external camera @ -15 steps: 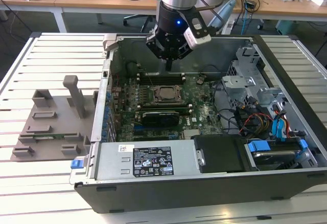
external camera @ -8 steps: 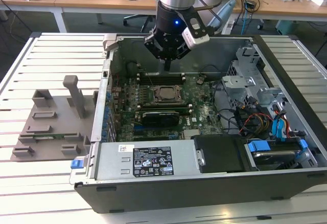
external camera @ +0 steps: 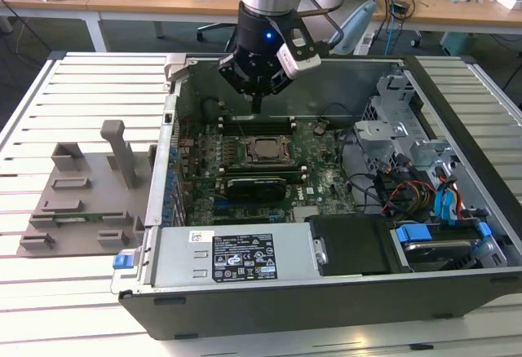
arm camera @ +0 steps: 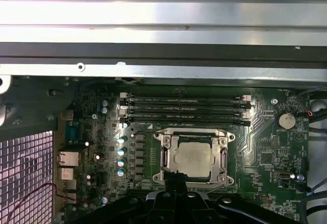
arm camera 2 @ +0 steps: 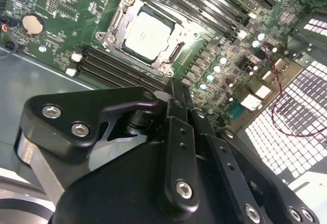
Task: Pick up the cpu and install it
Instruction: 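Install the first cpu locking lever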
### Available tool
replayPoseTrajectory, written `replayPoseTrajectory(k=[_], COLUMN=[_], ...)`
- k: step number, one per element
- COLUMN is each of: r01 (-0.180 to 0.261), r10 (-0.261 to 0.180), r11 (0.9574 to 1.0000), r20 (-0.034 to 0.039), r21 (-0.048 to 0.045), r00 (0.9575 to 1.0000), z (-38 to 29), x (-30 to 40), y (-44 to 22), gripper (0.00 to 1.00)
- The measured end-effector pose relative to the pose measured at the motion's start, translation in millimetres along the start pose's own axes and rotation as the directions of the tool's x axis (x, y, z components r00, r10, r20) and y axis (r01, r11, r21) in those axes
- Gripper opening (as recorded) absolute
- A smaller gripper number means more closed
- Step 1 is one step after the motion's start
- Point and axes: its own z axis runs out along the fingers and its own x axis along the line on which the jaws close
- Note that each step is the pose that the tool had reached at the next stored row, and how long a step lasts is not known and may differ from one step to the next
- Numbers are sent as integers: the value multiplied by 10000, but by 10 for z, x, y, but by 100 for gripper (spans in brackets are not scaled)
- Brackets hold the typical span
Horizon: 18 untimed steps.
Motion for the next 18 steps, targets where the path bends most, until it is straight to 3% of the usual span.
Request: replayPoseTrajectory(k=[13, 18], r01=[1, 0], r10=[-1, 0], r11=[10000, 10000], r20=[0, -1], r21=[0, 1], r00=[10000, 10000], z=[30, 37], x=[265, 324], y=[6, 7], gripper=[11, 11])
